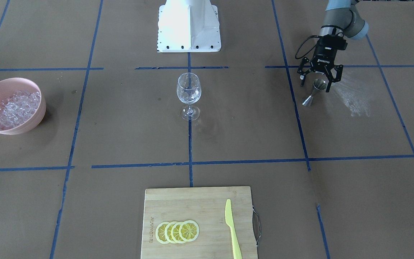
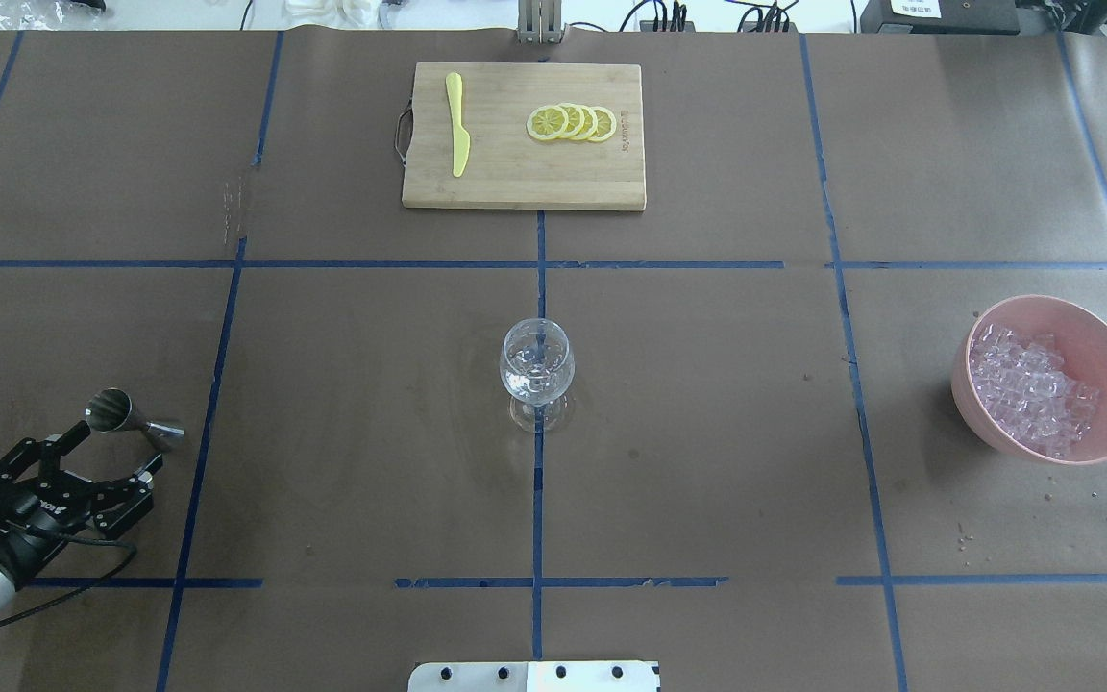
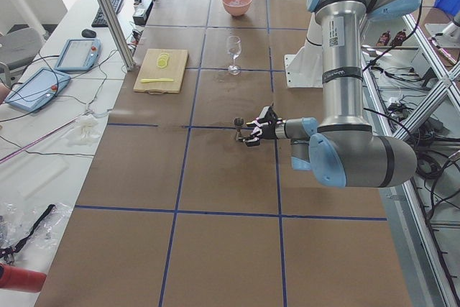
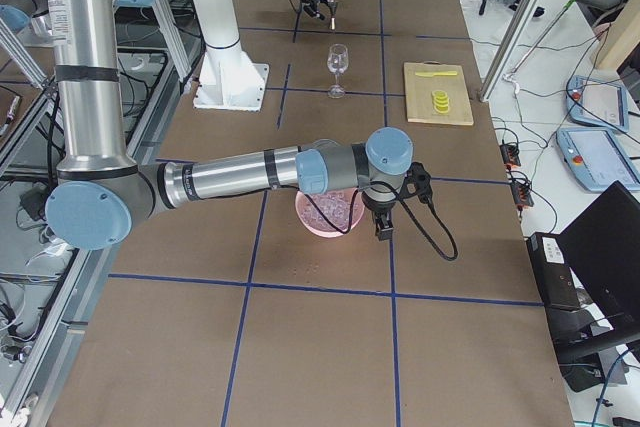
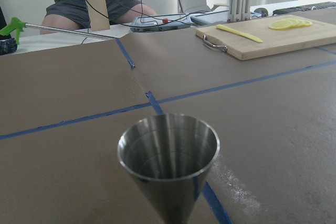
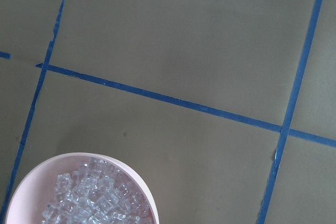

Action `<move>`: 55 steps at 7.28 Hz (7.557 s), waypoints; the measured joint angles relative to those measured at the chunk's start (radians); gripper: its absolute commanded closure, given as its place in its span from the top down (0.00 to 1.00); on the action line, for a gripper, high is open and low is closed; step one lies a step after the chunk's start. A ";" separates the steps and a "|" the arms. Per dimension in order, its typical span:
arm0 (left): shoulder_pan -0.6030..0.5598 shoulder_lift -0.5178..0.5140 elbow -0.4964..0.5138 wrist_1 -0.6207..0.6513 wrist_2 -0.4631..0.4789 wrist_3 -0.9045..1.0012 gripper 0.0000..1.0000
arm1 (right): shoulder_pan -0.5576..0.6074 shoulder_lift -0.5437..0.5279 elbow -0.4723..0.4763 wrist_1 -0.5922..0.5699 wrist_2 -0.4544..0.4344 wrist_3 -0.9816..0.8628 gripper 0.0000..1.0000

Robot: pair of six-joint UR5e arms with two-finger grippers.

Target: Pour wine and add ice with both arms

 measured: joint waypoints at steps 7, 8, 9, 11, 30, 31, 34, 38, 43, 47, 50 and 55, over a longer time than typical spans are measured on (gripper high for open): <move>-0.449 0.183 0.000 -0.004 -0.762 0.427 1.00 | -0.200 -0.122 0.210 0.034 -0.094 0.375 1.00; -0.611 0.154 0.017 0.015 -0.930 0.512 1.00 | -0.261 -0.148 0.229 0.075 -0.127 0.493 1.00; -0.762 0.101 0.040 0.066 -1.103 0.553 1.00 | -0.329 -0.173 0.234 0.136 -0.172 0.637 1.00; -0.949 -0.010 0.057 0.259 -1.325 0.570 1.00 | -0.423 -0.211 0.208 0.274 -0.239 0.834 0.98; -1.037 -0.064 0.044 0.382 -1.404 0.429 1.00 | -0.740 0.379 0.302 0.152 -0.453 1.598 0.00; -1.037 -0.064 0.042 0.382 -1.404 0.426 1.00 | -0.813 0.459 0.290 0.118 -0.521 1.670 0.00; -1.037 -0.064 0.040 0.381 -1.405 0.420 1.00 | -0.934 0.577 0.249 0.099 -0.649 1.776 0.00; -1.038 -0.061 0.035 0.360 -1.403 0.385 1.00 | -0.968 0.609 0.248 0.098 -0.660 1.804 0.49; -1.039 -0.058 0.041 0.337 -1.402 0.384 1.00 | -0.957 0.625 0.242 0.086 -0.657 1.812 1.00; -1.039 -0.063 0.037 0.376 -1.454 0.384 1.00 | -0.722 0.415 0.416 0.001 -0.492 1.697 1.00; -1.079 -0.103 0.040 0.508 -1.547 0.414 1.00 | -0.494 0.193 0.420 0.008 -0.309 1.256 1.00; -1.306 -0.378 0.043 1.072 -1.498 0.832 1.00 | -0.071 0.057 0.072 0.001 -0.116 0.359 1.00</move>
